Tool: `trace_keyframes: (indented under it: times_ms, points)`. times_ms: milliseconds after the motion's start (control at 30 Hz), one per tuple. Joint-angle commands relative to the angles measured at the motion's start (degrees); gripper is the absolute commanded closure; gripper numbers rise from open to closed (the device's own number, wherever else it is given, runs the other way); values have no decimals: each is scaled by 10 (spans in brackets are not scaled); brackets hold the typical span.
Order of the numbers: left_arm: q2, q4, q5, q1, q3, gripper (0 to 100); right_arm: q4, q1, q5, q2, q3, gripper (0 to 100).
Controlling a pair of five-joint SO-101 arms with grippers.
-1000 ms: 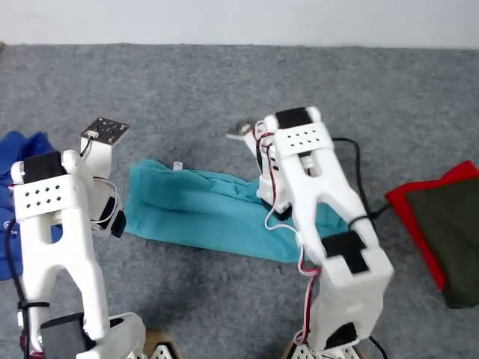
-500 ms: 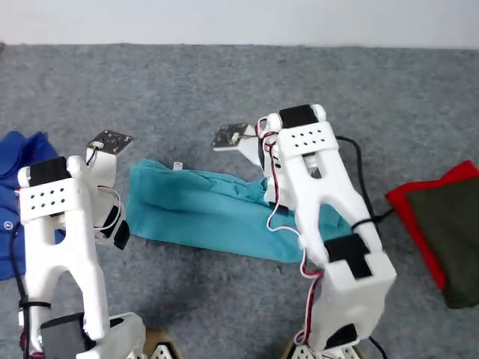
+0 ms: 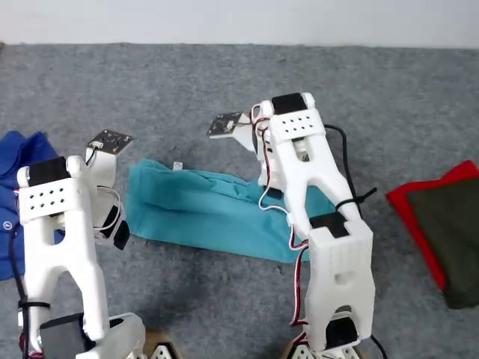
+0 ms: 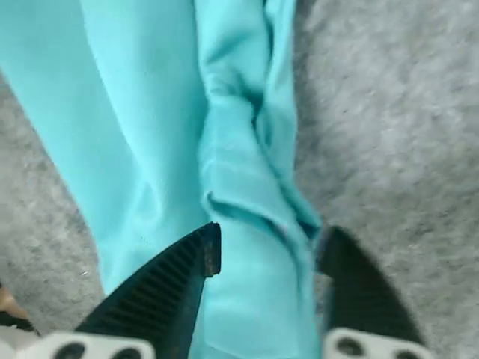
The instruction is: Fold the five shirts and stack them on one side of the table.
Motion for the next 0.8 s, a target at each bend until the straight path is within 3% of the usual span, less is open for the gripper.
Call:
trace_keyframes:
  times_ms: [0,467,767]
  points:
    - [-21,0,-4,2,-3,871,21,7,4,0,-39,989]
    - [-21,0,-4,4,-4,871,25,41,-23,-28,-11,989]
    - [-21,0,-4,4,-1,871,21,-57,-80,-175,206,989]
